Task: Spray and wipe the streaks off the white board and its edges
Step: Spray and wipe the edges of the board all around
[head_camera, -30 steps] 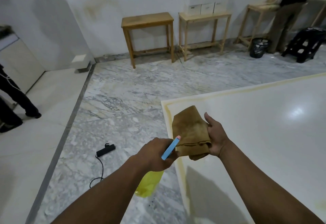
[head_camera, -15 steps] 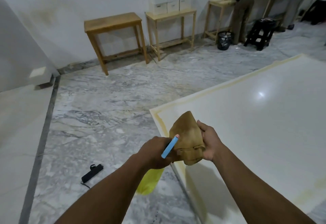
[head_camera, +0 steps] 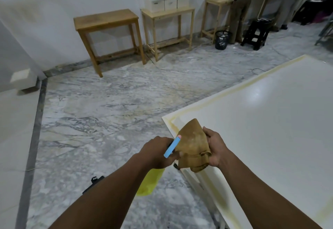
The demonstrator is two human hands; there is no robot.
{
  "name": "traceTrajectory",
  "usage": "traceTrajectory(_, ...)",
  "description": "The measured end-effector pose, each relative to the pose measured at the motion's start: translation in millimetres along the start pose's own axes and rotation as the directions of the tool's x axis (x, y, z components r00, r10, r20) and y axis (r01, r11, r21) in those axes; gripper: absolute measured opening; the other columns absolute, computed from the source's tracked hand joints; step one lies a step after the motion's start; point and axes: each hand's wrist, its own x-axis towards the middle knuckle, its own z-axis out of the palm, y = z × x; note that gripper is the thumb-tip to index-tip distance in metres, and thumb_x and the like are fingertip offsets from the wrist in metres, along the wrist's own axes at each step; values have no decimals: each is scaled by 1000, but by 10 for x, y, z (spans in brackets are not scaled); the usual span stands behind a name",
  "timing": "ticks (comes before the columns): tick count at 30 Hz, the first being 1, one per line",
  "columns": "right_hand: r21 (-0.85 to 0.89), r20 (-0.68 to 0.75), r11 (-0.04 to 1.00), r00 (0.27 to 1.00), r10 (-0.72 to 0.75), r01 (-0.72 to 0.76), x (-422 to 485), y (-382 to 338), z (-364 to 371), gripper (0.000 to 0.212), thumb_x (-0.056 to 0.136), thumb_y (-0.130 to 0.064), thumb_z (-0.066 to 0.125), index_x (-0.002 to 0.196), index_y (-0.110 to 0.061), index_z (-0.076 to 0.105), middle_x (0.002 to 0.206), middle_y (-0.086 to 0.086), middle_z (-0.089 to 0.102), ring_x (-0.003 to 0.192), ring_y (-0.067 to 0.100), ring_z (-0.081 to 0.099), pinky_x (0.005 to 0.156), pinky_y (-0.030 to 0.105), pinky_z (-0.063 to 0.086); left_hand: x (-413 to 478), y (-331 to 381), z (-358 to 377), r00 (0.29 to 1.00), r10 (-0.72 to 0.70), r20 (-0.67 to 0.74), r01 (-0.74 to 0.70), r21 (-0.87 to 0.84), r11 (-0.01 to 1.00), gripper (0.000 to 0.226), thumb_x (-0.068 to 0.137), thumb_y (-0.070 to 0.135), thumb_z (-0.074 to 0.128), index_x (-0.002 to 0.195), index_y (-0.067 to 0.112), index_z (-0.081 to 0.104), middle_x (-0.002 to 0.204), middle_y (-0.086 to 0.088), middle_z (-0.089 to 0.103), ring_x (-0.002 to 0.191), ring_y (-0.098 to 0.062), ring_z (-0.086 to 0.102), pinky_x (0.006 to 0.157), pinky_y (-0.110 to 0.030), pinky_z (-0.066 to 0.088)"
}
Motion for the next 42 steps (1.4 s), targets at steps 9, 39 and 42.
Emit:
traceTrajectory(9,-376,-212,919,976,42,-121,349,-64,-55,41,90,-39,61,108,-3,67,103,19,68,89,33,66,80,39,53,-59,-587,-50,995,-44,-90,30,-150,988,34,99,53,64,88,23,55,80,3,65,69,-19,60,68,-41,53)
traceTrajectory(39,-775,337,-625,897,-287,91,2918,-110,373,70,97,-54,18,158,-22,9,167,4,0,153,28,-3,120,58,9,817,-1393,102,913,-352,-206,252,-394,884,33,95,62,64,91,29,58,75,14,61,63,-8,59,61,-30,49)
traceTrajectory(42,-757,438,-645,811,-387,101,3022,68,146,71,98,-52,24,159,-20,6,167,6,-2,154,27,-5,121,56,5,847,-1431,162,918,-341,-203,246,-382,891,32,97,57,66,91,26,59,71,12,60,61,-11,58,59,-29,45)
